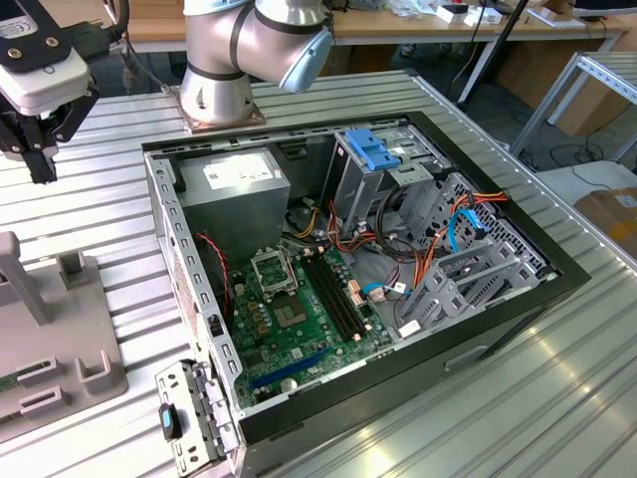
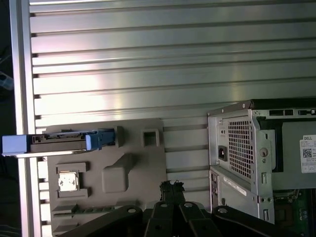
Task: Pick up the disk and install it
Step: 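Reach for the disk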
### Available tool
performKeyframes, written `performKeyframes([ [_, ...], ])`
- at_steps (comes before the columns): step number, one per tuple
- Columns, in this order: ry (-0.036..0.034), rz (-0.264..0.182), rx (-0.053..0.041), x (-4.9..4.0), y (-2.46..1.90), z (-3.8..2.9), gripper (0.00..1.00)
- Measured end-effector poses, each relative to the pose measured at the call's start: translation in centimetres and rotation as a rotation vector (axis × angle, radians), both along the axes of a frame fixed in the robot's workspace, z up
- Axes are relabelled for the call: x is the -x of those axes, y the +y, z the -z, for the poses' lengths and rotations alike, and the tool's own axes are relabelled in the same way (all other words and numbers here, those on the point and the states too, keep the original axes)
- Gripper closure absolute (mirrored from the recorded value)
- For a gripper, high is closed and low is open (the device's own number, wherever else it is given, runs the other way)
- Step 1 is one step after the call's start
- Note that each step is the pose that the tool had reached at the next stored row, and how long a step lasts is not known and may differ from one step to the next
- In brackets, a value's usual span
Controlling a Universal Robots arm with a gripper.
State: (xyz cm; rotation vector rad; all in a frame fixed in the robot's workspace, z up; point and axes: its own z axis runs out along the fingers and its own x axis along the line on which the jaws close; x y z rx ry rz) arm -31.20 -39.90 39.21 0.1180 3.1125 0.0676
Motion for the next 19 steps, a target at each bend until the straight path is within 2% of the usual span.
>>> performKeyframes([
  [4, -0.0001, 0.000, 0.0000, 0.44, 0.00, 0.01, 0.89],
  [10, 0.0000, 0.000, 0.0000, 0.58, 0.00, 0.00, 0.89],
  [12, 0.0000, 0.000, 0.0000, 0.91, 0.00, 0.00, 0.89],
  [19, 0.0000, 0.000, 0.0000, 0.99, 0.00, 0.00, 0.89],
])
